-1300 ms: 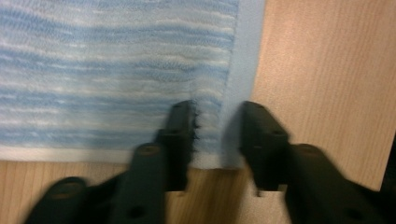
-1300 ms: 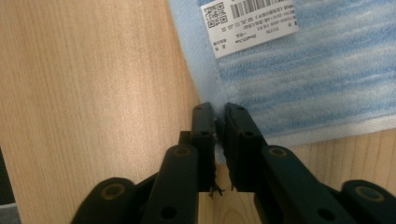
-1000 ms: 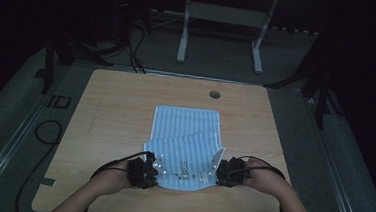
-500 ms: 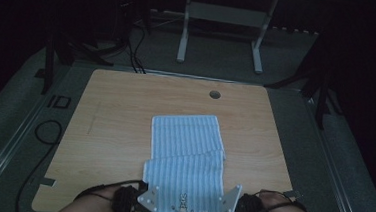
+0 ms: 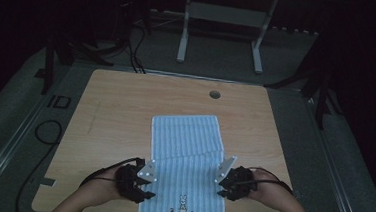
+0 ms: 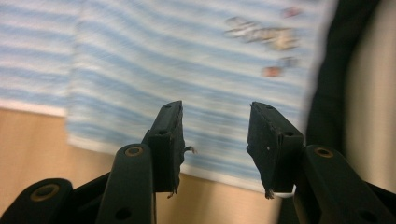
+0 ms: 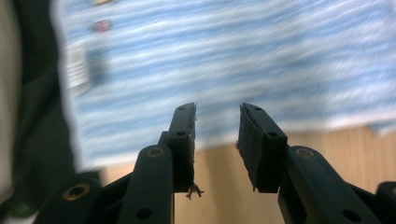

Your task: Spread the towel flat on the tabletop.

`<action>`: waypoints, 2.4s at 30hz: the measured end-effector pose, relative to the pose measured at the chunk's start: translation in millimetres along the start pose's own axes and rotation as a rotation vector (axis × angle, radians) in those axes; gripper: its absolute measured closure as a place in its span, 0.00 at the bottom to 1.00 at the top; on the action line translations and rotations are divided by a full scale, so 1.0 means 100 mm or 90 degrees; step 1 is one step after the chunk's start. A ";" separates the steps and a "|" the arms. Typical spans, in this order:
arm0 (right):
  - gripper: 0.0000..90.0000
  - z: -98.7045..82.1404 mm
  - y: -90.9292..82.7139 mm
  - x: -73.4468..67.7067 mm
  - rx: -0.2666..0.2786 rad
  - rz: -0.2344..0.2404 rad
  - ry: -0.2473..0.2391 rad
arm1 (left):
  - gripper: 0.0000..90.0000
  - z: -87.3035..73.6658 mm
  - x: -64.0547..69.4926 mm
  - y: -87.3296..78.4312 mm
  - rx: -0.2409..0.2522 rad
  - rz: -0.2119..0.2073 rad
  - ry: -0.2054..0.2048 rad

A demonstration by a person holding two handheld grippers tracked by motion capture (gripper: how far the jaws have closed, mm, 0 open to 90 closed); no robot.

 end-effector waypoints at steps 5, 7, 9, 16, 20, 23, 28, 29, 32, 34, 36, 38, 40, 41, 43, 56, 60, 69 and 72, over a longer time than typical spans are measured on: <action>0.74 0.08 0.26 0.19 -0.034 -0.013 0.010 | 0.62 -0.10 -0.16 0.29 -0.036 -0.004 -0.015; 0.74 0.07 0.31 0.24 -0.048 -0.019 0.016 | 0.62 -0.16 -0.20 0.36 -0.048 -0.009 -0.023; 0.76 0.04 0.36 0.28 -0.065 -0.024 0.018 | 0.63 -0.19 -0.23 0.40 -0.041 -0.015 -0.031; 0.90 0.07 0.39 0.39 -0.064 -0.010 0.031 | 0.69 -0.21 -0.50 0.42 -0.022 0.000 -0.060; 0.90 0.17 0.42 0.62 -0.049 -0.025 0.060 | 0.69 -0.22 -0.76 0.45 -0.012 0.020 -0.073; 0.90 0.21 0.43 0.77 -0.045 -0.035 0.074 | 0.69 -0.21 -0.91 0.47 -0.002 0.020 -0.079; 0.92 0.26 0.45 1.04 -0.046 -0.044 0.098 | 0.69 -0.14 -1.10 0.53 -0.005 0.032 -0.088; 0.94 0.26 0.45 1.10 -0.049 -0.052 0.110 | 0.69 -0.12 -1.13 0.54 0.001 0.033 -0.090; 0.96 0.28 0.45 1.18 -0.050 -0.035 0.124 | 0.73 -0.07 -1.20 0.57 0.001 0.033 -0.098; 0.97 0.29 0.45 1.17 -0.056 -0.039 0.120 | 0.84 -0.04 -1.21 0.58 0.000 0.024 -0.093; 0.97 0.28 0.44 1.14 -0.058 -0.036 0.112 | 0.94 -0.02 -1.18 0.57 -0.012 0.024 -0.080; 0.97 0.27 0.40 1.11 -0.051 -0.038 0.109 | 0.95 0.02 -1.10 0.52 -0.005 0.016 -0.071; 0.97 0.25 0.31 1.05 -0.039 -0.041 0.105 | 0.96 0.04 -1.03 0.44 0.007 0.014 -0.063; 0.97 0.24 0.25 1.03 -0.028 -0.045 0.101 | 0.96 0.06 -0.99 0.37 0.020 0.015 -0.064; 0.97 0.20 0.10 0.94 0.001 -0.045 0.096 | 0.97 0.08 -0.90 0.26 0.034 0.015 -0.061; 0.94 -0.19 -0.27 0.14 0.039 -0.013 0.060 | 0.86 0.17 -0.07 0.00 0.053 -0.055 -0.008; 0.84 -0.28 -0.25 -0.01 0.034 -0.017 0.061 | 0.65 0.09 0.00 0.01 0.052 -0.050 -0.027; 0.87 -0.36 -0.17 0.14 0.020 -0.012 0.068 | 0.62 0.01 -0.15 0.06 0.056 -0.034 -0.049; 0.93 -0.31 -0.10 0.25 0.010 -0.005 0.072 | 0.62 0.05 -0.26 0.13 0.054 -0.027 -0.045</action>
Point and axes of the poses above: each handheld gripper's, and its own axes: y roughly forward along the jaws, z roughly out of its top, x roughly to its right, the point moved 7 cm from there along y, roughly forward along the jaws, and after that the axes turned 11 degrees about y, right-handed, at the moved point
